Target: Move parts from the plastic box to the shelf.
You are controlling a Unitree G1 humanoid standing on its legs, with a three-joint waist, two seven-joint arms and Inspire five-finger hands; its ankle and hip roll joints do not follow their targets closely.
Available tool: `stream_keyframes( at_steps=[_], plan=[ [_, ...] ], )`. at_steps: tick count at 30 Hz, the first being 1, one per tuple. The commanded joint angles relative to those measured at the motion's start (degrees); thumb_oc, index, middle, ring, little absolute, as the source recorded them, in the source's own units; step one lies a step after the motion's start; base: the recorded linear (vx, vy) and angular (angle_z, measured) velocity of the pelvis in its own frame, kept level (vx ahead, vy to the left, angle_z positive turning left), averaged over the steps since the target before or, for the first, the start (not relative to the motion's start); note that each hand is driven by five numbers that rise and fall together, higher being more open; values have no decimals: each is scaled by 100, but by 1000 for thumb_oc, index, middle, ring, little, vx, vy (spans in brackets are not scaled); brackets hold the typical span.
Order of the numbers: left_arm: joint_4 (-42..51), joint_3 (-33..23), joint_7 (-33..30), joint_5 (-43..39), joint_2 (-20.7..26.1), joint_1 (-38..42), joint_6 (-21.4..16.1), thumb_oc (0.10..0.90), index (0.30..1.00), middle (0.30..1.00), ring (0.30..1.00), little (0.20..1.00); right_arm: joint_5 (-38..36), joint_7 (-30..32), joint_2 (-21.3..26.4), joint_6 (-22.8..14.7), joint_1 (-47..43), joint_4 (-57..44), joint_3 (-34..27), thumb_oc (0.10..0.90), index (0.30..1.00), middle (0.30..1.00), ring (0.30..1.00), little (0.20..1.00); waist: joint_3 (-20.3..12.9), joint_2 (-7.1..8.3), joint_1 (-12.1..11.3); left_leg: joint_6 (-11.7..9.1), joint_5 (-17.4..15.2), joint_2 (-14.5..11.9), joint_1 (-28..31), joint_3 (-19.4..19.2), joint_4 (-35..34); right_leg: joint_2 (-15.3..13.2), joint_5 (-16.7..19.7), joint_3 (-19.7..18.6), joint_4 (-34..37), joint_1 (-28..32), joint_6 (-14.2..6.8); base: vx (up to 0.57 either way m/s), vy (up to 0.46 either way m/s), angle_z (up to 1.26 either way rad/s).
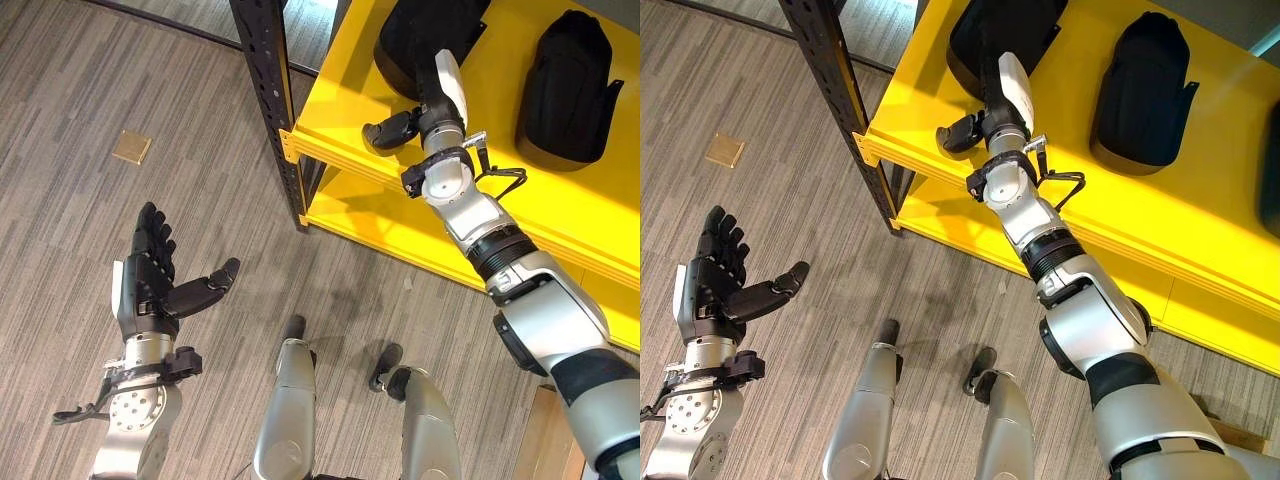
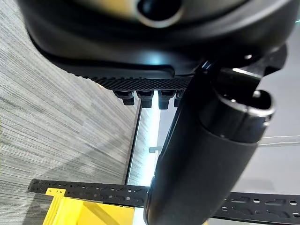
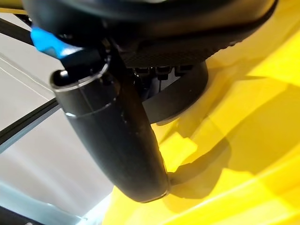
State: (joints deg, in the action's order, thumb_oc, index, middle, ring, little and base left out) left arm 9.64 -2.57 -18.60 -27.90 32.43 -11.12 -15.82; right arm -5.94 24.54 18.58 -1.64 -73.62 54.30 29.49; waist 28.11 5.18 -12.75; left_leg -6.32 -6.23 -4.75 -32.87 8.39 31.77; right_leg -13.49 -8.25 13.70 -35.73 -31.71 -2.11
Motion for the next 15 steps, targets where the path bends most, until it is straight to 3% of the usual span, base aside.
stream_keyframes(
  at_steps=[1, 6, 15],
  plan=[
    [735, -369, -146, 81, 226, -269, -605, 900, 1000, 1000, 1000, 1000, -329, 163, -248, -447, -689, 103, -173, 900, 1000, 1000, 1000, 1000, -287, 6, -24, 369, 212, 41, -348, 58, -66, -83, 28, -291, 76, 364, -360, 0, 0, 0],
    [711, -396, -184, 79, 235, -264, -576, 900, 1000, 1000, 1000, 1000, -543, 31, -434, -469, -561, 76, -131, 900, 1000, 1000, 1000, 1000, -298, 32, 22, 364, 198, 27, -339, 44, -72, -53, 31, -314, 67, 350, -356, 0, 0, 0],
    [694, -420, -164, 82, 219, -285, -528, 900, 1000, 1000, 1000, 1000, -564, -171, -366, -466, -356, -306, 6, 900, 1000, 1000, 1000, 1000, -291, 119, 84, 351, 201, -7, -297, 41, -80, -50, 44, -328, 78, 370, -348, 0, 0, 0]
  ],
)
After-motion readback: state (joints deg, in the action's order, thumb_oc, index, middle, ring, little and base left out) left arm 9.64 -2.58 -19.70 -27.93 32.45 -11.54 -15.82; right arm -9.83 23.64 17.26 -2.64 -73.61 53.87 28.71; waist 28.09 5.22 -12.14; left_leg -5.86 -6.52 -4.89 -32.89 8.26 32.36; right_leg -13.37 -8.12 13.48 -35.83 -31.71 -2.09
